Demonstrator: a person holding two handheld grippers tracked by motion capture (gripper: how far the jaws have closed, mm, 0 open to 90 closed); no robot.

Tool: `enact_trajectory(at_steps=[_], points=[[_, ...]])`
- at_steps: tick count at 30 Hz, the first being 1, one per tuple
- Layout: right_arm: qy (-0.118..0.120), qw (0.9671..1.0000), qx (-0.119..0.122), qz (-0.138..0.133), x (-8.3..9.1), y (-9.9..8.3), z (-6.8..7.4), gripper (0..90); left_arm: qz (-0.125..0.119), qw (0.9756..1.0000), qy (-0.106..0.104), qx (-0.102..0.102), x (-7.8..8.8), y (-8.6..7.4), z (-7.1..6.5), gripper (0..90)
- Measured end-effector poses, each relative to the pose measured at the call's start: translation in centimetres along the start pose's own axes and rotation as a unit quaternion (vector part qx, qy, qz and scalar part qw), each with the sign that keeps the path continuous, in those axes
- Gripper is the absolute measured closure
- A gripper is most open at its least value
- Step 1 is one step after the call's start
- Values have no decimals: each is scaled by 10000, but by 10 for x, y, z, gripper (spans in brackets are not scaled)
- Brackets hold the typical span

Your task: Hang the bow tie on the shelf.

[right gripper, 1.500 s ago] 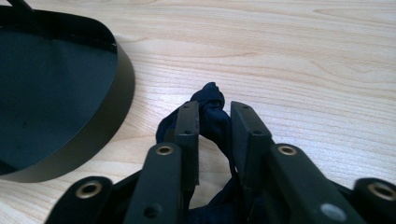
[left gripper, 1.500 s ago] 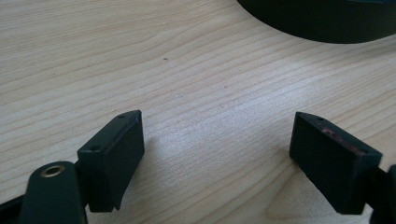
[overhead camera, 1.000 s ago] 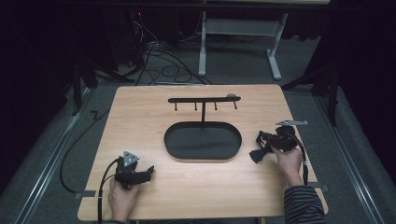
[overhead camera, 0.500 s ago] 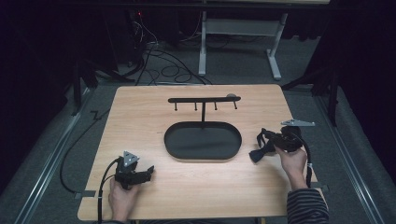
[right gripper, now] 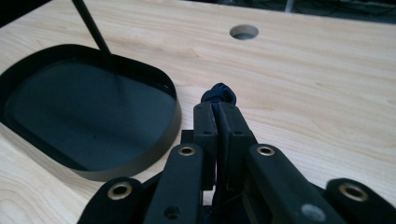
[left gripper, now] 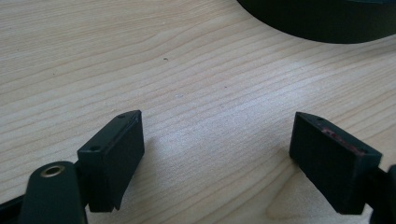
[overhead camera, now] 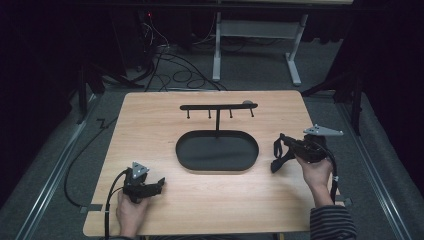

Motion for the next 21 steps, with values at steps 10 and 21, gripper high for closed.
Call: enact_trajectory(at_steps=[10, 21], points=[[130, 9996, 189, -190, 9, 11, 13, 887, -1, 10000, -1, 1, 0, 0, 0, 184], [251, 9985, 370, -324, 15, 19, 25, 887, 1, 10000, -1, 1, 0, 0, 0, 184]])
Point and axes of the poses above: each handheld gripper's, and its own axes: x roughly backward along the jaws, y roughly out of its top, z roughly to its left, the point moved 1 cm from there along -x, roughly forward along the jaws, and after that the axes turned 7 degrees about y, right-handed, at the moved point
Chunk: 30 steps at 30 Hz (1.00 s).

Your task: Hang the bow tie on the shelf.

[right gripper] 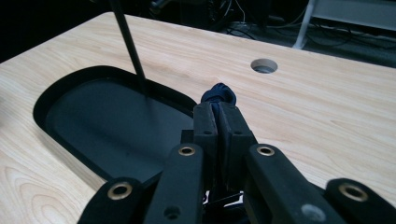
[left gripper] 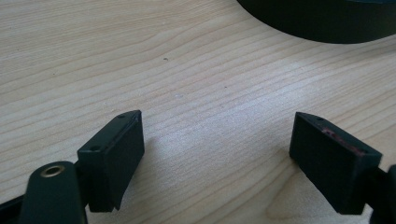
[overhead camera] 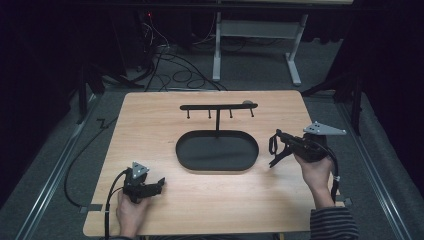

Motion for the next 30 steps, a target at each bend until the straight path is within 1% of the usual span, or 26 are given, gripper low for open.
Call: enact_trajectory(at_steps=[3, 16, 19, 23, 25, 30], points=[[77, 9999, 57, -37, 0, 3, 5, 887, -1, 10000, -1, 2, 0, 0, 0, 184], [279, 9995, 146, -89, 1, 10, 17, 887, 0, 10000, -1, 0, 0, 0, 0, 184], [350, 9992, 163, -109, 0, 13, 21, 887, -1, 10000, -1, 2, 0, 0, 0, 184], [388, 9990, 207, -109, -1, 15, 23, 887, 0, 10000, -1, 1, 0, 0, 0, 184], [453, 9986, 219, -137, -2, 17, 25, 887, 0, 10000, -1, -1, 0, 0, 0, 184], [499, 9983, 262, -148, -3, 20, 29, 887, -1, 10000, -1, 2, 0, 0, 0, 184]])
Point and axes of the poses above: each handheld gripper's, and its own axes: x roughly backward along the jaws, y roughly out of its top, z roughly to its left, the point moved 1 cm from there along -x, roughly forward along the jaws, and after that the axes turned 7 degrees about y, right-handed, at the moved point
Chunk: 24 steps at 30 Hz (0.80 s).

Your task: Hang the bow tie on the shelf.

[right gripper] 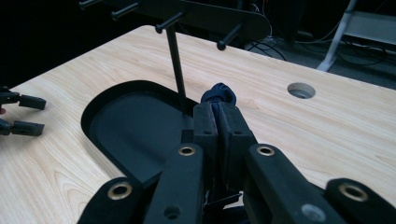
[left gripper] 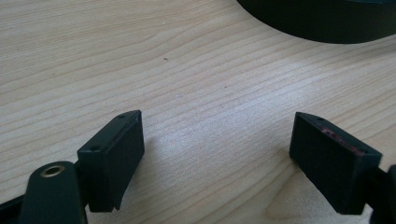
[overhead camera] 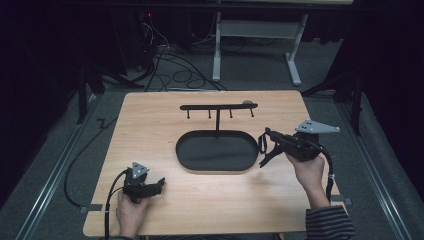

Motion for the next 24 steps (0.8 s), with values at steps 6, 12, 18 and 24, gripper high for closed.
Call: enact_trajectory(at_steps=[6, 12, 18, 24], points=[[70, 10000, 46, -15, -3, 5, 4, 887, -1, 10000, 0, -1, 0, 0, 0, 184], [122, 9999, 80, 8, -9, 9, 7, 887, 1, 10000, 1, -1, 0, 0, 0, 184], [167, 9998, 137, 10, -14, 13, 10, 887, 1, 10000, 0, -1, 0, 0, 0, 184], [208, 9996, 159, -46, -16, 19, 11, 887, 0, 10000, 0, -2, 0, 0, 0, 184]])
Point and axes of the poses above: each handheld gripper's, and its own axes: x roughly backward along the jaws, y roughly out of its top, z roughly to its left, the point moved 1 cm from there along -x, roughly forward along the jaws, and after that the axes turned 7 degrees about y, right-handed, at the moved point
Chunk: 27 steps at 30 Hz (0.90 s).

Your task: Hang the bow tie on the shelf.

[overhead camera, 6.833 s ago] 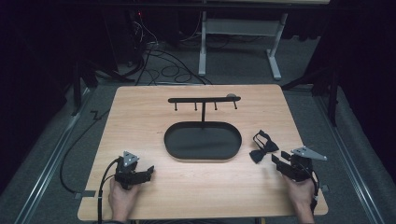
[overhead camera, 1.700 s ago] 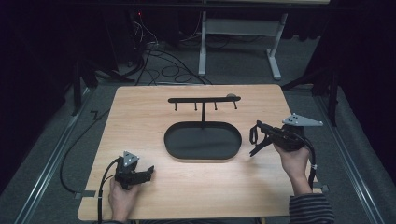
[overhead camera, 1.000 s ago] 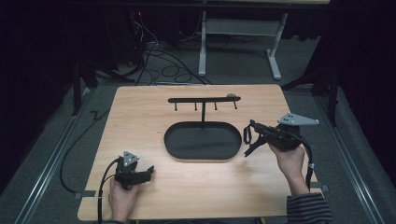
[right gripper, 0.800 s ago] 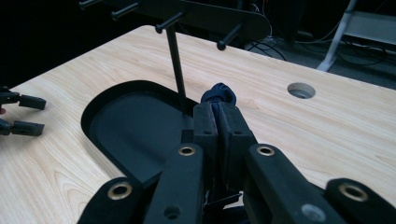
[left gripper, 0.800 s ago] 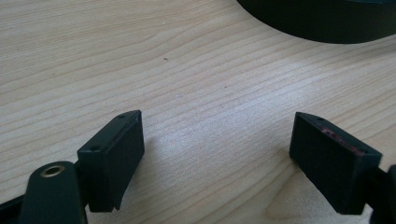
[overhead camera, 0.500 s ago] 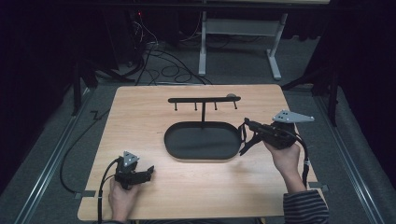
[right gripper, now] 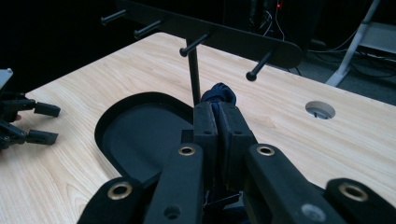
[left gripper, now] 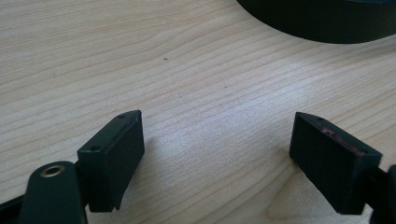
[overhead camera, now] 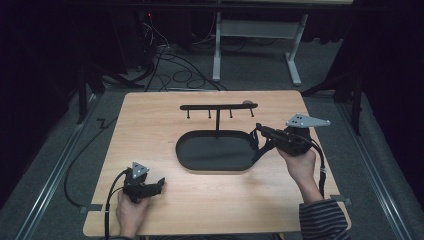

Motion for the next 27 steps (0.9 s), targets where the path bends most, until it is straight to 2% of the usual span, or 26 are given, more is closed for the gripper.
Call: enact_trajectory(at_steps=[27], points=[[82, 9998, 144, -57, -12, 28, 2, 887, 0, 10000, -1, 0, 0, 0, 0, 184]])
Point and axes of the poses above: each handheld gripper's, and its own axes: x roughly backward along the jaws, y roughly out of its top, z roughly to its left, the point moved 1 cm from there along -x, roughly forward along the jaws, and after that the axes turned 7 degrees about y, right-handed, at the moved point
